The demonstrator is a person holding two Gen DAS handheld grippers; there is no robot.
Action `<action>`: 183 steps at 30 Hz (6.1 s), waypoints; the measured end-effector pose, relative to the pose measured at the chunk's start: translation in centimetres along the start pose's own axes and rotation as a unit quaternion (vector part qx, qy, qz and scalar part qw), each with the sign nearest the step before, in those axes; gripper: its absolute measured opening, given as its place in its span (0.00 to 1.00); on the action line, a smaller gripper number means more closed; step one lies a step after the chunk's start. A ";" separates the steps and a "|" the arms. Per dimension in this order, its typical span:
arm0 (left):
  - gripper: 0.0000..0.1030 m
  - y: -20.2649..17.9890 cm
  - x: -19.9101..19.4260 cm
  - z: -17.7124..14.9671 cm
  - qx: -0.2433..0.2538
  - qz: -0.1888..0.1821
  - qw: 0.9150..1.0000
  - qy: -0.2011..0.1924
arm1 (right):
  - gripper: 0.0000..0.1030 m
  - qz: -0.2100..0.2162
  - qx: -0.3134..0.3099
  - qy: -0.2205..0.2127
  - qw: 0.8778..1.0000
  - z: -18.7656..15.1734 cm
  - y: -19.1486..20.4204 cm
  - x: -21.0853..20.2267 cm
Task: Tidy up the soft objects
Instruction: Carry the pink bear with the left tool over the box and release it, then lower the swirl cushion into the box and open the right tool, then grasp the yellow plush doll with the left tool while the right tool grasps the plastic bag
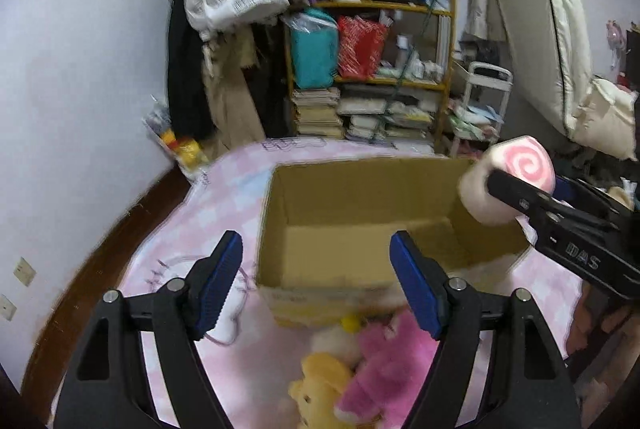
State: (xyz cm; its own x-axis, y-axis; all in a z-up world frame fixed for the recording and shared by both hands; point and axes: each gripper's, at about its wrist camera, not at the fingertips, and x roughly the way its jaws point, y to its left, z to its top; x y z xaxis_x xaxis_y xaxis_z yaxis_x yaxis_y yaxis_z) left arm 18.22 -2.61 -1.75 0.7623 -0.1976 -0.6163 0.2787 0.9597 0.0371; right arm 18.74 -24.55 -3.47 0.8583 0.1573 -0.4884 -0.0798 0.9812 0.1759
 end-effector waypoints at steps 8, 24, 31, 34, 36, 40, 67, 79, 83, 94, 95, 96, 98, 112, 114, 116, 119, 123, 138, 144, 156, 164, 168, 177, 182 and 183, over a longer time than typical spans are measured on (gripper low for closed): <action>0.80 -2.7 0.6 -3.3 0.067 -0.050 0.994 0.074 | 0.65 0.000 0.000 0.008 1.000 0.0 0.0 0.0; 0.71 -6.2 3.9 -6.3 0.164 -0.060 0.971 0.161 | 0.65 0.009 -0.008 0.048 0.999 -0.9 -0.2 1.5; 0.48 -6.1 5.0 -7.4 0.153 -0.071 0.968 0.188 | 0.65 0.016 -0.006 0.061 0.998 -1.2 -0.5 2.3; 0.45 -5.4 4.3 -7.1 0.135 -0.072 0.972 0.178 | 0.65 0.017 -0.004 0.067 0.998 -1.2 -0.7 2.6; 0.45 -5.0 3.8 -6.9 0.128 -0.067 0.975 0.168 | 0.65 0.017 -0.002 0.070 0.997 -1.3 -0.8 2.8; 0.45 -4.5 2.0 -6.1 0.111 -0.073 0.982 0.132 | 0.65 0.018 0.001 0.070 0.997 -1.3 -1.0 2.8; 0.46 -1.2 4.0 1.9 0.018 -0.061 0.998 0.023 | 0.69 0.030 0.011 0.077 0.997 -1.7 -0.9 4.1; 0.57 -0.1 4.7 1.3 0.003 -0.045 0.998 0.041 | 0.84 0.032 0.003 0.076 0.997 -1.8 -0.6 3.9; 0.64 0.3 3.7 1.1 0.009 -0.031 0.999 0.034 | 0.92 0.024 -0.003 0.061 0.998 -1.4 -0.4 3.0; 0.82 1.6 -0.5 0.3 0.002 -0.008 1.000 0.022 | 0.94 0.020 0.005 0.050 0.999 -1.1 -0.4 -0.4; 0.83 1.7 -0.7 0.2 0.001 -0.006 1.000 0.022 | 0.94 0.020 0.005 0.050 0.999 -1.2 -0.3 -0.8; 0.84 1.8 -1.1 0.0 -0.001 -0.006 1.000 0.024 | 0.94 0.019 0.004 0.050 0.999 -1.4 -0.1 -1.1; 0.86 2.0 -1.6 -0.4 -0.004 -0.008 1.000 0.030 | 0.94 0.019 0.003 0.054 0.998 -1.6 0.1 -1.7; 0.86 2.8 -3.9 -4.2 -0.011 0.008 0.996 0.089 | 0.94 0.020 -0.019 0.100 0.995 -4.2 2.4 -6.3; 0.86 2.9 -4.2 -4.4 -0.011 0.008 0.995 0.094 | 0.94 0.021 -0.025 0.114 0.993 -5.0 2.7 -6.6; 0.86 3.0 -4.7 -4.6 -0.010 0.000 0.995 0.101 | 0.94 0.021 -0.025 0.123 0.992 -5.6 2.8 -6.8; 0.86 3.1 -5.2 -4.6 -0.011 -0.002 0.994 0.105 | 0.94 0.023 -0.018 0.134 0.991 -6.3 3.1 -7.0; 0.86 2.9 -5.1 -5.1 -0.005 -0.006 0.993 0.117 | 0.94 0.029 -0.014 0.147 0.989 -7.0 3.6 -7.2; 0.86 1.4 -1.4 -6.7 0.003 -0.012 0.984 0.177 | 0.94 0.030 -0.016 0.229 0.973 -10.2 5.6 -3.0; 0.86 1.2 0.5 -7.2 -0.007 -0.022 0.978 0.209 | 0.94 0.041 0.002 0.256 0.966 -11.5 5.5 -1.7; 0.86 0.2 3.6 -9.2 0.000 -0.011 0.965 0.263 | 0.91 0.025 0.042 0.330 0.943 -14.9 4.2 1.5; 0.63 0.9 5.7 -10.7 -0.022 -0.010 0.950 0.312 | 0.71 0.012 0.001 0.337 0.941 -15.5 4.9 2.4; 0.51 1.0 5.4 -10.7 -0.027 -0.023 0.950 0.309 | 0.57 0.022 0.003 0.337 0.941 -15.5 5.2 2.2; 0.44 0.8 4.0 -10.6 -0.021 -0.017 0.959 0.281 | 0.28 0.032 -0.018 0.319 0.947 -15.1 7.5 2.3; 0.44 0.3 2.2 -10.3 -0.021 -0.009 0.966 0.259 | 0.21 0.023 -0.026 0.298 0.954 -14.5 7.7 1.0; 0.44 0.4 1.9 -10.2 -0.024 -0.010 0.966 0.256 | 0.20 0.021 -0.024 0.297 0.954 -14.4 7.7 0.9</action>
State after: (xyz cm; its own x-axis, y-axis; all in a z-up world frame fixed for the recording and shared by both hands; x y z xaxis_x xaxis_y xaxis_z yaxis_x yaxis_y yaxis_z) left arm 13.80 -0.59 -10.99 0.3651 -0.1036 -0.9252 0.2547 0.9670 -0.0078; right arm 11.56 -15.24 -14.85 0.4162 0.2187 -0.8826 -0.1429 0.9743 0.1740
